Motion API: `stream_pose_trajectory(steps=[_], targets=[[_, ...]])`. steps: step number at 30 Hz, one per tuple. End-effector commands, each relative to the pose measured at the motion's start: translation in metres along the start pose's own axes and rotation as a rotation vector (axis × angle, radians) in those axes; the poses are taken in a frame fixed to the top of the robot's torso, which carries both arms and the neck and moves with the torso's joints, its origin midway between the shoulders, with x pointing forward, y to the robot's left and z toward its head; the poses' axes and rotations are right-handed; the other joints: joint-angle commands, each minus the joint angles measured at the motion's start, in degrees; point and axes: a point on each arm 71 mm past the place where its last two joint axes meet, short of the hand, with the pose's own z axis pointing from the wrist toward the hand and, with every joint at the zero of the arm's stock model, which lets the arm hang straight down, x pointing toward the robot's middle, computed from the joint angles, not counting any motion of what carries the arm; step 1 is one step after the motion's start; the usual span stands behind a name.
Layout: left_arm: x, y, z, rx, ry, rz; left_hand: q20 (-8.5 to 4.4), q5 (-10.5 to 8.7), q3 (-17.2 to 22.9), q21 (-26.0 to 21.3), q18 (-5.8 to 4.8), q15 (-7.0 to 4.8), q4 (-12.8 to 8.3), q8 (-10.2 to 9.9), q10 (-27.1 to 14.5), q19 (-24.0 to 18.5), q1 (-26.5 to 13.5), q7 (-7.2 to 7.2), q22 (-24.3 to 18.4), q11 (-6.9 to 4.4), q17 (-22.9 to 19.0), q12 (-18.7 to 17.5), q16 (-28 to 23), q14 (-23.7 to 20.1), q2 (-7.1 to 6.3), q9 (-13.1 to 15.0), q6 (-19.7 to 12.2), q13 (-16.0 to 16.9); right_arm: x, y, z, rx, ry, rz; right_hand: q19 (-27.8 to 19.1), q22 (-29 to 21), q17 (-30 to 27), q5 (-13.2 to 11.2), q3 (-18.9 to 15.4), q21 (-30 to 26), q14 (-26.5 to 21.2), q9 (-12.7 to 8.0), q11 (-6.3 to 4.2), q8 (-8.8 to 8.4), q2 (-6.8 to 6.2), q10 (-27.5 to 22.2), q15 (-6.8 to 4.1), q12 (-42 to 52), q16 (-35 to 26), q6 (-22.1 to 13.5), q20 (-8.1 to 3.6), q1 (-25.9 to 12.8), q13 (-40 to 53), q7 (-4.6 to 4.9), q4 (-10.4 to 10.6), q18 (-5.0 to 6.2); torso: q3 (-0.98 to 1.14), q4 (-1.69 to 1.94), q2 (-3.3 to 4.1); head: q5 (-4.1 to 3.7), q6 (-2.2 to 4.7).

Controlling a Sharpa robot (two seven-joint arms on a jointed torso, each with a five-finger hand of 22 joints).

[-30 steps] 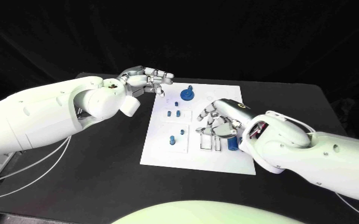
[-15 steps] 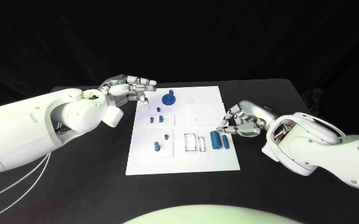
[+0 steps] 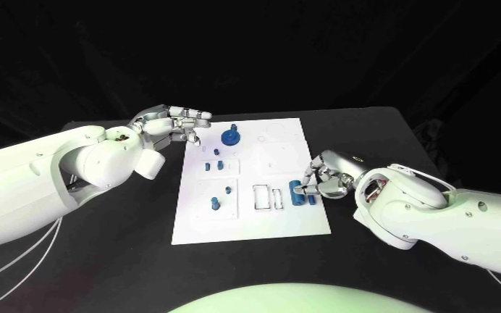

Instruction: Assemble the parts on the task board

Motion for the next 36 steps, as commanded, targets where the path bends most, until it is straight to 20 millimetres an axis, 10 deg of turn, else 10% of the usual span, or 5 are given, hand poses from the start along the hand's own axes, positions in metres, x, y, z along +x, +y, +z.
stream_pose_trajectory(steps=[1, 36], targets=[[0.003, -0.001, 0.000, 0.006, 0.023, -0.001, 0.07, -0.02, -0.3, -0.3, 0.88, -0.03, -0.1, 0.3, -0.3, -0.5, 0.0, -0.06, -0.1, -0.03, -0.1, 0.4, -0.2, -0.5, 0.27, -0.1, -0.3, 0.0, 0.004, -0.002, 0.003, 0.041, -0.005, -0.049, 5.2, 14.6, 9.5, 0.4, -0.3, 0.3, 4.9, 0.2, 0.27, 0.34, 0.38, 0.7, -0.27, 0.3, 0.4, -0.5, -0.27, -0.3, 7.0, -0.03, 0.0, -0.84, -0.12, 0.22, 0.08, -0.07, -0.11], [0.001, -0.001, -0.002, -0.002, 0.025, -0.001, 0.13, -0.02, -0.4, -0.4, 0.87, 0.03, 0.1, 0.3, -0.5, -0.6, -0.2, -0.04, -0.1, 0.01, -0.2, 0.5, -0.2, -0.6, 0.30, -0.2, -0.4, 0.0, 0.025, 0.013, 0.013, 0.054, -0.017, -0.097, 5.3, 14.6, 9.5, 0.1, -2.4, 0.6, 4.8, 2.4, 0.25, 1.18, 0.06, 0.2, -0.25, -0.2, 0.4, -0.9, -0.19, -4.4, 6.7, -0.15, 0.3, -0.89, -0.58, 1.68, 0.25, -0.99, -0.38]])
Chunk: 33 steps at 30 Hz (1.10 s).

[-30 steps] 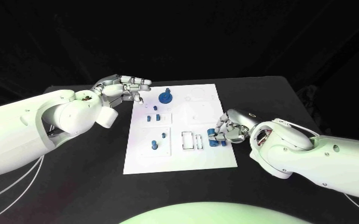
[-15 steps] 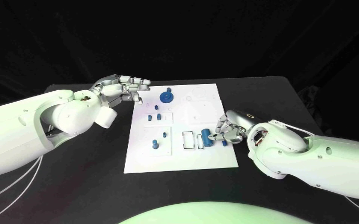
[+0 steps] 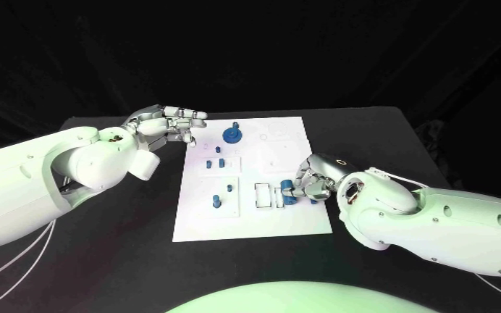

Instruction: Assemble the parts on the task board

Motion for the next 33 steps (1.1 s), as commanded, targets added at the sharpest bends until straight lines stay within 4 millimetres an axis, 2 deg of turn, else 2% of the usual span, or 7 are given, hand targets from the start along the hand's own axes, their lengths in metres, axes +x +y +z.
stream_pose_trajectory(steps=[1, 13, 28, 33], targets=[[0.002, -0.001, 0.000, 0.002, 0.022, 0.000, -0.07, -0.02, -0.3, -0.4, 1.08, -0.04, -0.1, 0.3, -0.5, -0.4, -0.2, -0.04, -0.1, 0.01, -0.1, 0.3, -0.2, -0.5, 0.30, -0.1, -0.4, 0.0, 0.003, 0.002, 0.001, 0.000, 0.003, -0.007, 5.3, 14.6, 9.5, -0.2, -0.4, 0.0, 4.8, 0.3, 0.25, 0.08, -0.10, 0.2, -0.25, -0.2, 0.2, -0.5, -0.20, -0.9, 6.7, -0.10, 0.0, -0.90, -0.06, 0.32, 0.01, -0.17, -0.04], [0.002, -0.001, 0.000, 0.001, 0.022, 0.000, -0.05, -0.02, -0.3, -0.4, 1.08, -0.02, 0.0, 0.3, -0.6, -0.4, -0.3, -0.03, -0.1, 0.02, -0.1, 0.3, -0.2, -0.5, 0.35, -0.1, -0.5, 0.0, 0.015, 0.000, 0.008, 0.024, 0.069, -0.034, 5.1, 14.4, 9.3, -0.1, -0.5, -0.6, 4.7, 0.6, 0.26, 0.10, -0.33, -0.1, -0.23, -0.7, 0.1, -0.7, -0.19, -1.9, 6.3, -0.07, 0.0, -0.77, -0.19, 0.63, 0.07, -0.17, -0.17], [0.002, -0.001, -0.001, -0.003, 0.025, 0.000, -0.03, -0.02, -0.4, -0.4, 1.08, -0.01, 0.0, 0.4, -0.6, -0.4, -0.4, -0.02, -0.1, 0.03, -0.2, 0.3, -0.2, -0.5, 0.38, -0.1, -0.5, 0.0, 0.020, -0.002, 0.012, 0.041, 0.098, -0.073, 5.0, 14.4, 9.4, 0.0, -0.1, -0.6, 4.7, 0.9, 0.23, 0.29, -0.11, -0.2, -0.25, -0.8, 0.1, -0.6, -0.18, -1.5, 6.3, -0.15, -0.2, -0.76, -0.29, 0.95, 0.12, -0.40, -0.35], [0.002, 0.000, -0.001, -0.004, 0.025, -0.001, -0.03, -0.02, -0.4, -0.4, 1.08, -0.01, 0.0, 0.4, -0.6, -0.4, -0.4, -0.02, -0.1, 0.03, -0.2, 0.3, -0.2, -0.5, 0.38, -0.1, -0.5, 0.0, 0.019, -0.003, 0.012, 0.046, 0.082, -0.063, 5.1, 14.4, 9.5, 3.4, 0.6, -0.5, 4.7, 1.7, 0.08, 0.57, 1.08, -0.1, -0.37, -0.7, 0.2, -0.5, -0.26, -0.1, 6.4, -0.30, -0.3, -0.78, -0.35, 1.05, 0.09, -0.46, -0.40]])
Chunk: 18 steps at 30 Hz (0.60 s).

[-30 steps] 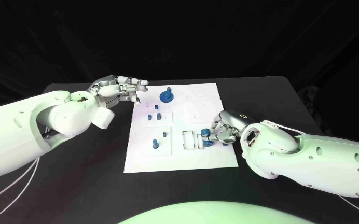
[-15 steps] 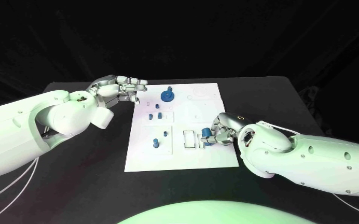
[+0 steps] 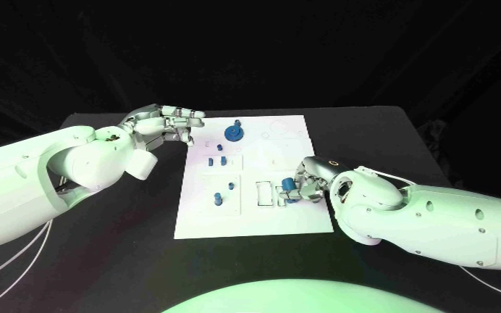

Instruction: Assemble the parts on the task board

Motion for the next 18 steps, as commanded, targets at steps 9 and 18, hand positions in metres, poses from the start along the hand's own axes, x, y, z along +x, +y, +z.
stream_pose_trajectory(steps=[9, 18], targets=[[0.003, -0.001, 0.000, 0.002, 0.023, 0.000, -0.03, -0.02, -0.4, -0.2, 1.12, -0.03, 0.0, 0.4, -0.2, -0.4, -0.4, -0.02, -0.1, 0.03, 0.0, 0.3, -0.2, -0.5, 0.38, -0.1, -0.5, 0.0, -0.001, 0.000, -0.008, 0.008, -0.023, 0.053, 5.3, 14.6, 9.9, 9.7, 0.7, 0.4, 4.8, 1.3, -0.20, 0.23, 2.30, 0.2, -0.60, 0.1, 0.3, -0.1, -0.48, 3.4, 6.8, -0.57, -0.2, -0.88, -0.07, 0.24, -0.03, -0.15, 0.11], [0.003, -0.001, 0.000, 0.001, 0.026, -0.001, -0.02, -0.02, -0.4, -0.3, 1.12, -0.03, 0.0, 0.4, -0.3, -0.4, -0.4, -0.02, -0.1, 0.03, -0.1, 0.4, -0.1, -0.5, 0.40, -0.1, -0.5, 0.0, -0.014, 0.010, -0.017, -0.013, -0.044, 0.144, 5.4, 14.7, 10.0, 11.3, 0.7, 0.6, 4.9, 1.7, -0.34, 0.35, 2.99, 0.4, -0.70, 0.3, 0.4, 0.3, -0.56, 3.4, 7.0, -0.72, 0.0, -0.94, -0.13, 0.40, 0.00, -0.30, 0.50]])
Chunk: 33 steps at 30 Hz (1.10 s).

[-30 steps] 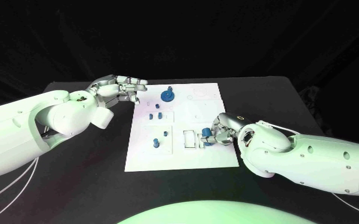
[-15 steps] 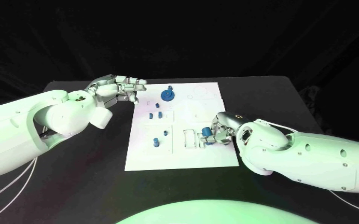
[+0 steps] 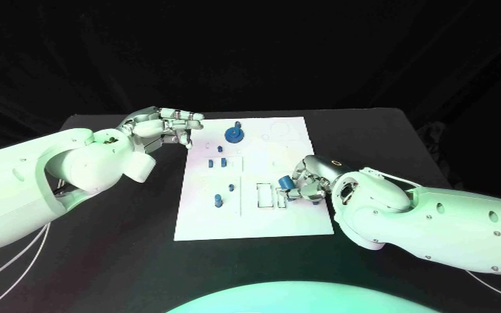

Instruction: Assemble the parts on the task board

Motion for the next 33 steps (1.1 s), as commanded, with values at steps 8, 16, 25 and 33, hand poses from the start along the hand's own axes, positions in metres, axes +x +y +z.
stream_pose_trajectory(steps=[8, 16, 25, 33], targets=[[0.004, -0.001, 0.001, 0.002, 0.031, -0.001, 0.00, -0.02, -0.4, -0.3, 1.13, -0.02, 0.1, 0.4, -0.4, -0.5, -0.3, -0.01, -0.1, 0.05, -0.1, 0.4, -0.1, -0.6, 0.19, -0.1, -0.6, 0.0, -0.003, 0.015, -0.005, -0.019, 0.014, 0.099, 5.6, 14.7, 10.0, 0.6, 0.2, 0.4, 4.9, 0.3, -0.37, 0.25, 0.61, 0.4, -0.30, 0.3, 0.2, 1.0, -0.37, 0.1, 7.0, -0.39, 0.1, -0.94, -0.07, 0.24, 0.07, -0.02, 0.21], [0.005, -0.001, 0.001, 0.002, 0.033, -0.001, 0.00, -0.02, -0.4, -0.3, 1.13, -0.02, 0.1, 0.4, -0.4, -0.5, -0.3, -0.01, -0.1, 0.05, -0.1, 0.4, -0.1, -0.6, 0.19, -0.1, -0.6, 0.0, 0.005, 0.025, 0.001, -0.024, 0.080, 0.095, 5.4, 14.6, 9.8, -0.8, -0.7, 0.1, 4.8, 0.6, -0.40, 0.20, 0.81, 0.3, -0.35, 0.0, 0.1, 1.0, -0.43, -1.4, 6.8, -0.43, 0.2, -0.87, -0.10, 0.38, 0.07, 0.02, 0.02], [0.005, -0.001, 0.001, 0.002, 0.034, -0.001, 0.00, -0.02, -0.4, -0.3, 1.13, -0.02, 0.1, 0.4, -0.4, -0.5, -0.3, -0.01, -0.1, 0.05, -0.1, 0.4, -0.1, -0.6, 0.19, -0.1, -0.6, 0.0, 0.011, 0.032, 0.007, -0.027, 0.112, 0.090, 5.4, 14.5, 9.7, -3.5, -1.9, -0.1, 4.8, 1.1, -0.45, 0.26, 0.81, 0.2, -0.39, -0.2, 0.0, 1.1, -0.47, -2.8, 6.7, -0.50, 0.2, -0.83, -0.07, 0.42, 0.15, 0.15, -0.05], [0.005, -0.001, 0.000, 0.001, 0.033, -0.001, 0.01, -0.02, -0.5, -0.4, 1.13, 0.00, 0.0, 0.4, -0.5, -0.5, -0.3, 0.00, -0.1, 0.07, -0.2, 0.4, -0.1, -0.7, 0.18, -0.1, -0.7, -0.1, 0.011, 0.030, 0.011, -0.021, 0.102, 0.081, 5.4, 14.5, 9.6, -5.5, -2.6, -0.1, 4.8, 1.5, -0.47, 0.34, 0.80, 0.1, -0.41, -0.5, 0.0, 1.1, -0.50, -3.6, 6.5, -0.53, 0.2, -0.82, -0.12, 0.49, 0.12, 0.18, -0.09]])
